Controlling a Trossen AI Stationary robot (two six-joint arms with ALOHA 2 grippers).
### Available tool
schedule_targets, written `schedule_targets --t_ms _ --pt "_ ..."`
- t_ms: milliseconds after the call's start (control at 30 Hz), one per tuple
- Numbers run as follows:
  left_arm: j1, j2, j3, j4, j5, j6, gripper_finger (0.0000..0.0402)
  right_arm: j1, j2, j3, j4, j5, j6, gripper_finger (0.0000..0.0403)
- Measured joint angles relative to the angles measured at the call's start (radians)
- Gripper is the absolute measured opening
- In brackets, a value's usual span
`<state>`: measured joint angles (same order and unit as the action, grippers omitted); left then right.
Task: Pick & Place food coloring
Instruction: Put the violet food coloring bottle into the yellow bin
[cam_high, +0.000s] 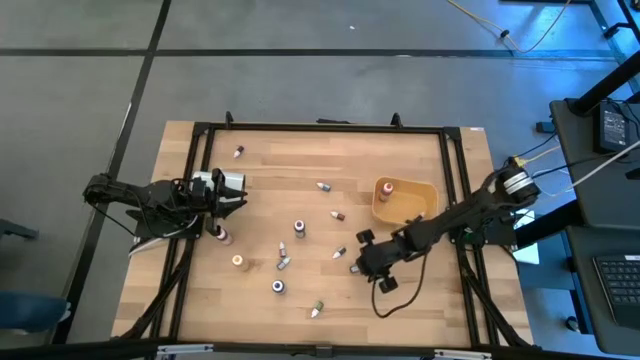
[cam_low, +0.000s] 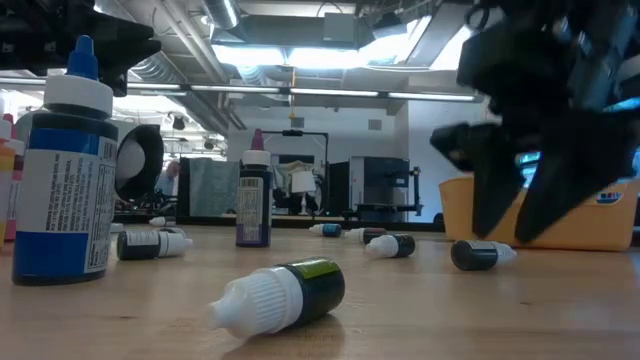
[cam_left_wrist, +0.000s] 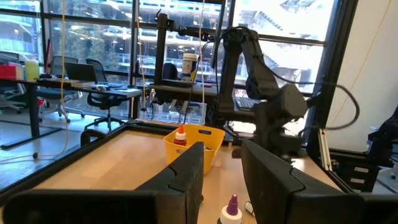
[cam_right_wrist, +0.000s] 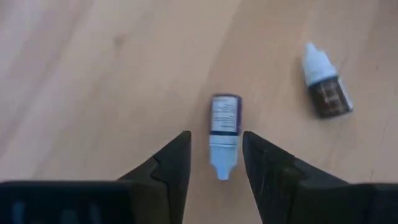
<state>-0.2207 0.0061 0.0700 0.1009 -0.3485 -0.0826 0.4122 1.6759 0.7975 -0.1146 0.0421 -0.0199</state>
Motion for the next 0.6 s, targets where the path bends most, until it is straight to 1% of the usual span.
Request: schedule_targets --t_ms 133,267,500,600 --pt "0.000 0.000 0.000 0.000 0.000 0.000 0.0103 0.000 0.041 0.000 0.007 0.053 0.026 0.0138" --pt "0.000 0.000 0.000 0.000 0.000 0.000 0.0102 -0.003 0.049 0.000 0.010 0.054 0.034 0.0120" --pt "0.000 0.000 0.000 0.000 -0.001 0.000 0.0106 -0.002 0.049 0.000 0.020 0.050 -0.015 0.0068" --pt "0.000 0.000 0.000 0.000 -0.001 0.000 0.0107 -0.002 0.049 0.000 0.020 0.053 -0.011 0.0059"
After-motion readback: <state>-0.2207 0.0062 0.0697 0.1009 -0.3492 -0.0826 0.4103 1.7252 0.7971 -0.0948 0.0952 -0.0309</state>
